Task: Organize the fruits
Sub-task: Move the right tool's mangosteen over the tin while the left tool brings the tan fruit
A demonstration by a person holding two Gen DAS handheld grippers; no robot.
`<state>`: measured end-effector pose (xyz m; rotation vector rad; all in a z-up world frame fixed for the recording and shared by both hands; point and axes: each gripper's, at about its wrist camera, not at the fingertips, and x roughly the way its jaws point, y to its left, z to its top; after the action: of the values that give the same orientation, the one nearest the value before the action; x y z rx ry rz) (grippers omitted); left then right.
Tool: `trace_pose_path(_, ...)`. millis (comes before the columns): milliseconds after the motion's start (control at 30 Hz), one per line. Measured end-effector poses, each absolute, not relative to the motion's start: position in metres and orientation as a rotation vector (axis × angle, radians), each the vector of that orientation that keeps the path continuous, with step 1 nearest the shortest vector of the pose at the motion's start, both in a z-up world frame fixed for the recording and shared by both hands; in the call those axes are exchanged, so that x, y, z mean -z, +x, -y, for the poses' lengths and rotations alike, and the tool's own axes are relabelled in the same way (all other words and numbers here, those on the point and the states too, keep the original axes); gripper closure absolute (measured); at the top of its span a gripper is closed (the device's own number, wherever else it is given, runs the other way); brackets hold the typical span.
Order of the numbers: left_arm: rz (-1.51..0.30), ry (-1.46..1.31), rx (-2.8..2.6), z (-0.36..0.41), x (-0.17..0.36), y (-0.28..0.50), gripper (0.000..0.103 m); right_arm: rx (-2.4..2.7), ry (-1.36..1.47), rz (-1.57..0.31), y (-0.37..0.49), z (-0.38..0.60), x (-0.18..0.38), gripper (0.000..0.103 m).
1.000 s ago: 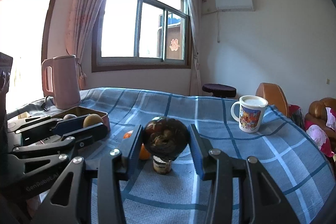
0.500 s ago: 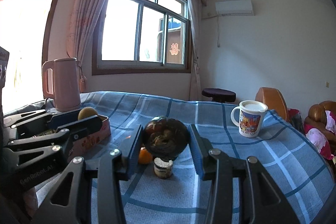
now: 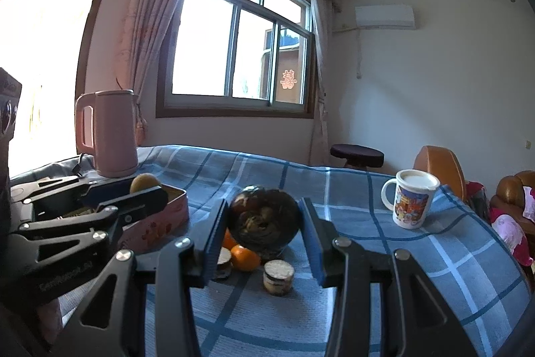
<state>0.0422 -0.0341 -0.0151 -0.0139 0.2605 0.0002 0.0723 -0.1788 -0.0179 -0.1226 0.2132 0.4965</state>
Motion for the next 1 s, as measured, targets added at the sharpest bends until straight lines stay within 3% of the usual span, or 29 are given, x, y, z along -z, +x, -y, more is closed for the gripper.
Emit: trace_pose_path(1000, -0.293, -0.102, -0.132, -0.026, 0.014, 0.031, 0.076, -0.613, -0.207, -0.212, 0.076, 0.111, 0.005, 0.057)
